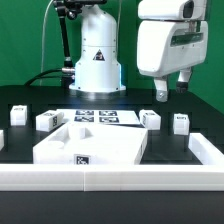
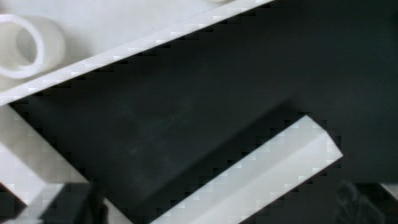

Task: Assemble one leg

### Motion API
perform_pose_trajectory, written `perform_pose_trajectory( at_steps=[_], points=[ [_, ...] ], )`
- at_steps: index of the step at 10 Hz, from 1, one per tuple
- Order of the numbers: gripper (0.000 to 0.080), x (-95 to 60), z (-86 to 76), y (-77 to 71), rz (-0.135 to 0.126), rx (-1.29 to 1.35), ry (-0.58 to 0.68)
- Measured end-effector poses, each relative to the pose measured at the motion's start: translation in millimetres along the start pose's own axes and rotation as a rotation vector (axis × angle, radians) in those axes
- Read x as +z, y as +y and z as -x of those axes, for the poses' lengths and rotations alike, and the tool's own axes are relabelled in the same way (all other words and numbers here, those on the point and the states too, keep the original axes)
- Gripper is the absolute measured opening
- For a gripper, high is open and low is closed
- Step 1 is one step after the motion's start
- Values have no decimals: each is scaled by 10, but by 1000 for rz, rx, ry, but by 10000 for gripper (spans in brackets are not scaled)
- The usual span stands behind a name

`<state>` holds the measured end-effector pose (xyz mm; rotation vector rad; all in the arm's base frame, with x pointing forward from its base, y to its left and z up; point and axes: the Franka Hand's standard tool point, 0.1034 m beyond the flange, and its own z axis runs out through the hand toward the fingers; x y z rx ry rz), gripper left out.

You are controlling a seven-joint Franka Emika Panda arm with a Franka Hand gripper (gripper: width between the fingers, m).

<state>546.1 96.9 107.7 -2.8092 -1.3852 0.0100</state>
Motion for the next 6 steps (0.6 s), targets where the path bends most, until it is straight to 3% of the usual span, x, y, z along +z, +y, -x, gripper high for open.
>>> perform_pose_trajectory(
  at_steps=[1, 6],
  points=[
    [650, 15, -45, -39, 14, 25, 19],
    [650, 22, -42, -40, 13, 27, 19]
  ],
)
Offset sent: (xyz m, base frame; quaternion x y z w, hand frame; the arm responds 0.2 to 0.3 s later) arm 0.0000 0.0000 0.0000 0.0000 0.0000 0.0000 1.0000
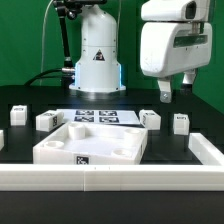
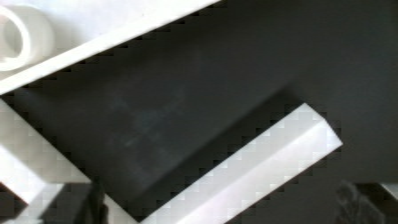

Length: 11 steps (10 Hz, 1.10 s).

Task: Assemble one leg

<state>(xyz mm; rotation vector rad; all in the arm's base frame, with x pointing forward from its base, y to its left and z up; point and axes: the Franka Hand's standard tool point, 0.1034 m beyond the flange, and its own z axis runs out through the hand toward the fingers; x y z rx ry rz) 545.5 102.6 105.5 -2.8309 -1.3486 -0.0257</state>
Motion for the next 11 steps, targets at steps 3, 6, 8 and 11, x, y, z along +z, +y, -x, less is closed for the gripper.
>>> perform_pose_trajectory(
  at_steps=[3, 6, 8, 11],
  points=[
    [650, 2, 1, 0, 0, 0, 0],
    [650, 125, 101, -72, 9, -101, 14],
    [650, 275, 343, -107, -3, -236, 3],
    [650, 388, 730, 53, -8, -279, -4]
  ],
)
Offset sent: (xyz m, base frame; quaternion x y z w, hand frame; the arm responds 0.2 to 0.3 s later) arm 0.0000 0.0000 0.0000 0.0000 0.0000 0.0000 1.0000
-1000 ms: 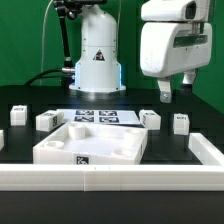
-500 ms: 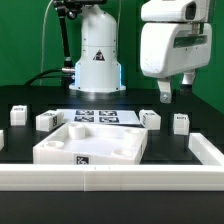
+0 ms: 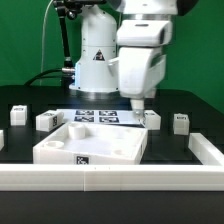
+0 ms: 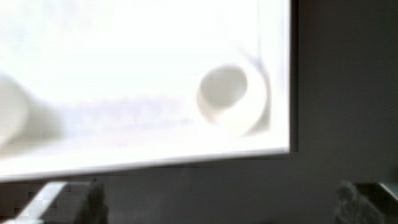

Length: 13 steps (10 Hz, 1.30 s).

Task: Assemble one leg

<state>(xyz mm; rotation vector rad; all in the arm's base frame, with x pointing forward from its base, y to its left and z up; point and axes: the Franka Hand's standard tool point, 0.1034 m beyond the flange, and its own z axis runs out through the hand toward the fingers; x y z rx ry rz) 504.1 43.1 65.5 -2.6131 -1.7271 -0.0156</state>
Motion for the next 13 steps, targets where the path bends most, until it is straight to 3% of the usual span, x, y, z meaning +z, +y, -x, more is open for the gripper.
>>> perform_pose_trajectory(
  at_steps=[1, 5, 6, 8, 11, 13],
  points=[
    [650, 18, 116, 18, -10, 26, -4],
    [650, 36, 137, 21, -4, 6, -2],
    [650, 124, 237, -35, 7, -44, 5],
    [650, 256, 406, -111, 0, -46, 2],
    [650, 499, 438, -171, -12, -37, 7],
    [650, 534, 436, -172, -13, -37, 8]
  ],
)
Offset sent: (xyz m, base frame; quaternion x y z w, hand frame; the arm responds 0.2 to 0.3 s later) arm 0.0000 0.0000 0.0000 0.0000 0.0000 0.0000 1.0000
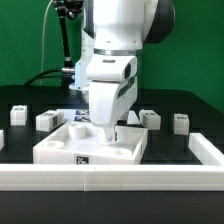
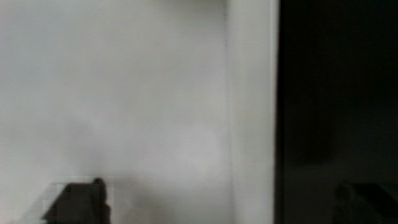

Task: Assemble one leg

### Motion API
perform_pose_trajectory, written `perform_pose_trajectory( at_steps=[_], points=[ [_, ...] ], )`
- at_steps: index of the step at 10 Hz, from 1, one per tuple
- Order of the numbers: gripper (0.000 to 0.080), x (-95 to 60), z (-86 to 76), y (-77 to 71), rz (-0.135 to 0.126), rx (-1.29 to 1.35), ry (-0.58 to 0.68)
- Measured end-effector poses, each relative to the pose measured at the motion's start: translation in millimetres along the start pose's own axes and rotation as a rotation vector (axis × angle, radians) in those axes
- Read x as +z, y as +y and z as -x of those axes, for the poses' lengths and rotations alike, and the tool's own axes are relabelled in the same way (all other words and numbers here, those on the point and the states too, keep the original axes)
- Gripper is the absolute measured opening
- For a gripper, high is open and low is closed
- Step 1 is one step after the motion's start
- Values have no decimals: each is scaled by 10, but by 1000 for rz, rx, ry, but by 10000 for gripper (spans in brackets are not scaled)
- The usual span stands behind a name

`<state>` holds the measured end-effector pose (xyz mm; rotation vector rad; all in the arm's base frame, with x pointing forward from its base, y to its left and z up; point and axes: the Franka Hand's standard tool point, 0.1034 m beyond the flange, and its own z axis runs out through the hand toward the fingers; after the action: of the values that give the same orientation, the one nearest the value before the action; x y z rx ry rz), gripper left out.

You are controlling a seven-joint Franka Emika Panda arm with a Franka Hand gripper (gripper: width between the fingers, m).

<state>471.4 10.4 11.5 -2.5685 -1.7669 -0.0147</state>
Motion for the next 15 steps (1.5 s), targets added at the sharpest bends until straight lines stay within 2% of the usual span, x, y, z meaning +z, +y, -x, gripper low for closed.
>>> perform_pose_trajectory(
  at_steps=[2, 3, 5, 12, 14, 15],
  points=[
    [360, 5, 2, -4, -1, 0, 0],
    [360, 5, 2, -4, -1, 0, 0],
    [69, 7, 2, -6, -1, 0, 0],
    [57, 6, 2, -5, -1, -3, -1],
    [58, 3, -27, -15, -1, -138, -8],
    [58, 3, -39, -21, -9, -178, -13]
  ],
)
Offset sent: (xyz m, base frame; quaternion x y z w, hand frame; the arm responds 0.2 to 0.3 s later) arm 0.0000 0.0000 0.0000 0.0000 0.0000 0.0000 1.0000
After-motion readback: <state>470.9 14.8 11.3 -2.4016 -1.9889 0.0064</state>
